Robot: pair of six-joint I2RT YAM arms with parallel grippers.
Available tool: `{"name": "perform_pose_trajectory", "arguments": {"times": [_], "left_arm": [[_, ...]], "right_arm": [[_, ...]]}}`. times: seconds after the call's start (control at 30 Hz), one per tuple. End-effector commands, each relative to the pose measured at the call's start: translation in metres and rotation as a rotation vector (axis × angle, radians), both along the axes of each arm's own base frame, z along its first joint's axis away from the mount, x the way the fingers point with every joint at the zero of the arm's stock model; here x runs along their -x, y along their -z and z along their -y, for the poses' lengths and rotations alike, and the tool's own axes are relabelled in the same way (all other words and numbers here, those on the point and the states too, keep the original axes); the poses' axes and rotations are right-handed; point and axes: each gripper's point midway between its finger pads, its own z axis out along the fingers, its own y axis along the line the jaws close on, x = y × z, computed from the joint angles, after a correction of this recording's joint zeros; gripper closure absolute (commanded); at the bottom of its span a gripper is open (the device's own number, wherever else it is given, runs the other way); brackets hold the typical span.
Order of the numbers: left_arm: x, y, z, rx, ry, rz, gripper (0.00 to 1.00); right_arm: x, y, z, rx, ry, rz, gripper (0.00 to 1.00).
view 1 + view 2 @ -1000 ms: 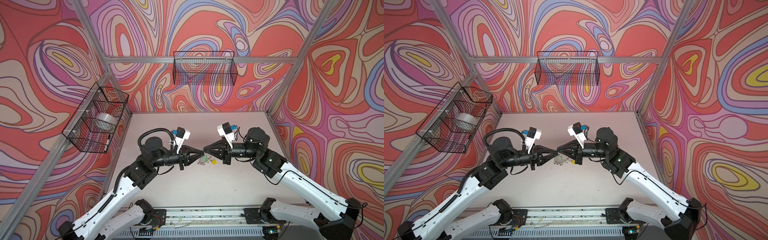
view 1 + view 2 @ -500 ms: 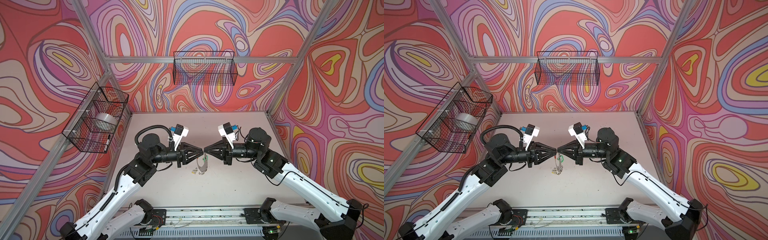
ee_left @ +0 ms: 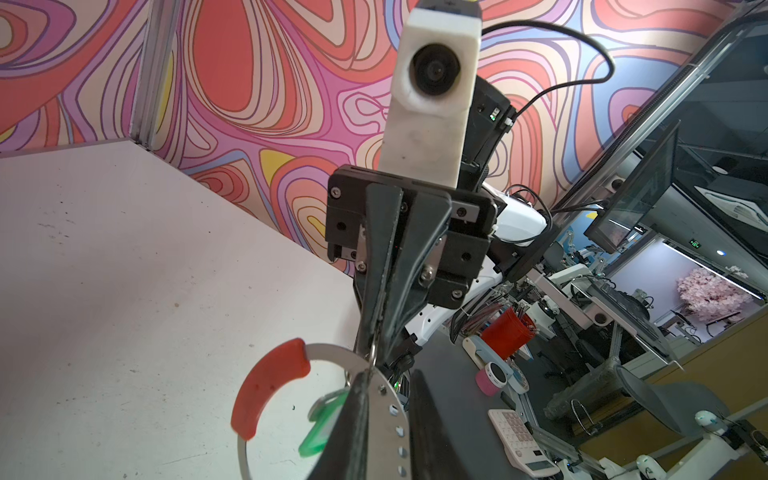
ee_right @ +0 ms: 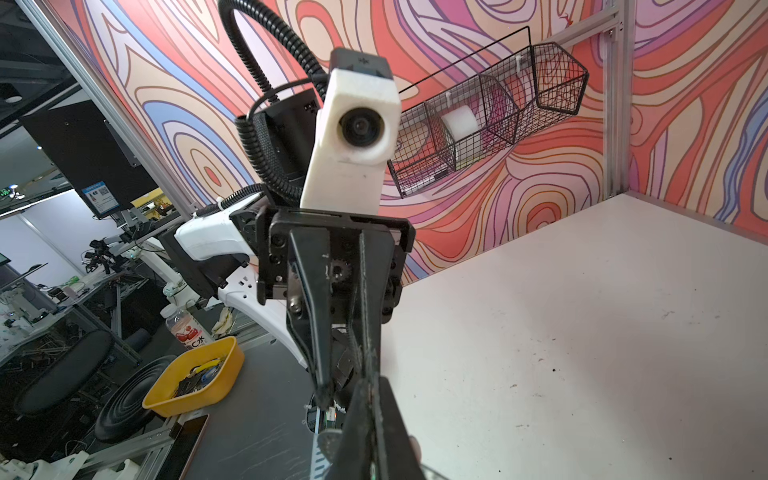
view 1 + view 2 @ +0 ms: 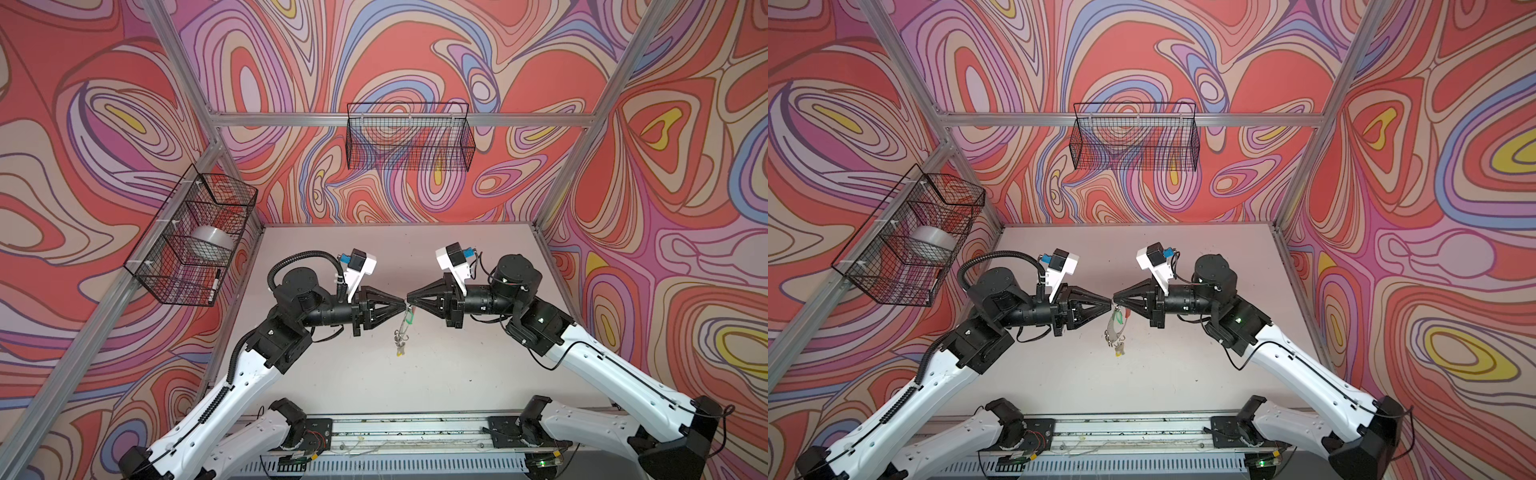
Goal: Remove the keys from the keyring
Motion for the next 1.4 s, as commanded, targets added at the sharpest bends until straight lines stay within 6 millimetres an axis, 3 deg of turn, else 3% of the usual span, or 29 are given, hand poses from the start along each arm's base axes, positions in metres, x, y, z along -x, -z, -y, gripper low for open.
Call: {"name": "perform_pose_trajectory", "arguments": {"times": [0.0,0.17,0.63,1.07,1.37], "left_arm": [[-0.001,-0.006,-0.002,0.003,-0.016,0.038,0.81],[-0.003,-0.004,-0.01,-0.043,-0.077,0.077,0.73],[0.002,-0.018,-0.007,0.012,-0.036,0.082,0.73],[0.005,-0.027,-0.001,0.042,0.019,0.072,0.83],[0.01,-0.029,-0.002,0.052,0.042,0.07,0.84]], "right_arm": [[0.004,-0.006,-0.001,-0.023,-0.03,0.008,1.0],[0.01,-0.015,0.008,-0.042,-0.004,0.031,1.0],[0.012,-0.014,0.002,-0.061,-0.052,0.007,1.0],[0.007,-0.016,0.0,-0.072,-0.04,0.008,1.0],[0.002,-0.014,-0.001,-0.07,-0.02,0.005,1.0]]}}
